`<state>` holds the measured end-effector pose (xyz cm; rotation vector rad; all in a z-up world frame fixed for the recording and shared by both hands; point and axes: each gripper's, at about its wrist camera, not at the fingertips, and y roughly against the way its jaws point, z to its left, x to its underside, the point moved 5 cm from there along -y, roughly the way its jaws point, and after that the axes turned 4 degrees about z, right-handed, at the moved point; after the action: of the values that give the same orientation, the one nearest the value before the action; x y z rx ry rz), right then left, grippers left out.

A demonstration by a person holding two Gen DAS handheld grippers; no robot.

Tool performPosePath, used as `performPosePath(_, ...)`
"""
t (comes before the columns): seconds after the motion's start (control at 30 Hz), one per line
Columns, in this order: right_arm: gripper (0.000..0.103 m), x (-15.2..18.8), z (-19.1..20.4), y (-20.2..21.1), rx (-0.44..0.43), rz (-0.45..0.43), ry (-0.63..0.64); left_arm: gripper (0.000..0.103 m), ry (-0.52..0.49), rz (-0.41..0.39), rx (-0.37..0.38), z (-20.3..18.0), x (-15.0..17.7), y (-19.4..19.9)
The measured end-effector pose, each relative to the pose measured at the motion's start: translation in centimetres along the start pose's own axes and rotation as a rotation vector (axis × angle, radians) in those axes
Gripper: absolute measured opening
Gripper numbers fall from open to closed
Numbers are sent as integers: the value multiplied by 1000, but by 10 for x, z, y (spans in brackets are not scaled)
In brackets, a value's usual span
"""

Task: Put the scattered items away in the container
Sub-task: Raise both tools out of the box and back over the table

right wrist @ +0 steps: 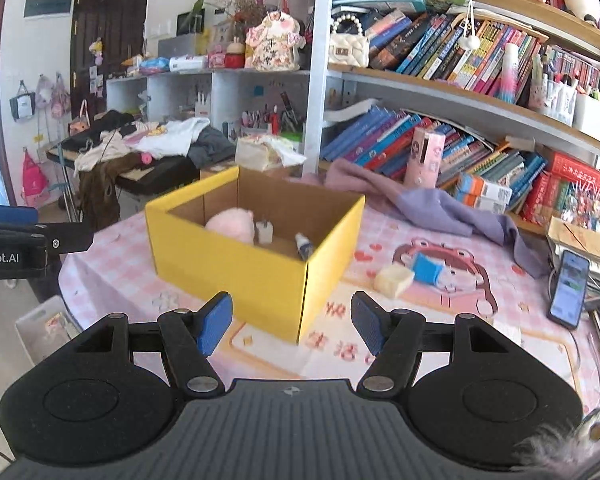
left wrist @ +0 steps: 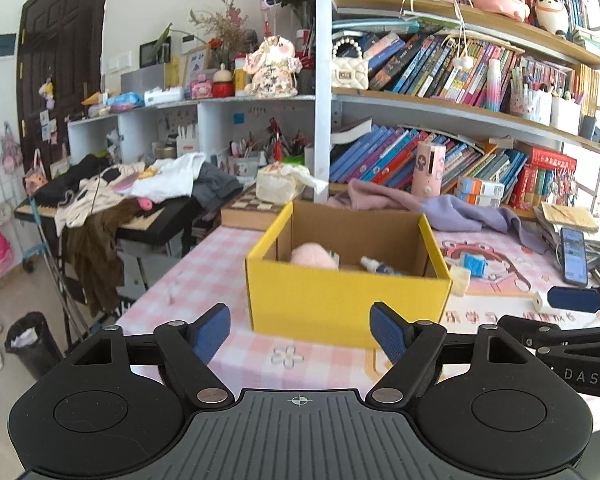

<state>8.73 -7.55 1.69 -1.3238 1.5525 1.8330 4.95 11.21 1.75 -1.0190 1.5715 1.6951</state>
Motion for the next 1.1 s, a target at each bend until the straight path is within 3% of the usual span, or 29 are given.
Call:
performPosePath(0.2,69,18,0,16,58,-5,48,83,-46,39,31,-11,14,0)
performPosePath(0.47,69,34,-13,27,98,41,-39,83,-122,76,92,-34,26,0)
performPosePath(0.8,81,44,-18,31,127,70,-54,90,-153,114,133,-45,37,-2)
performPosePath(1.1,85,49,-34,32,163,87,-72,92,-192,130,190,-68,34,-15)
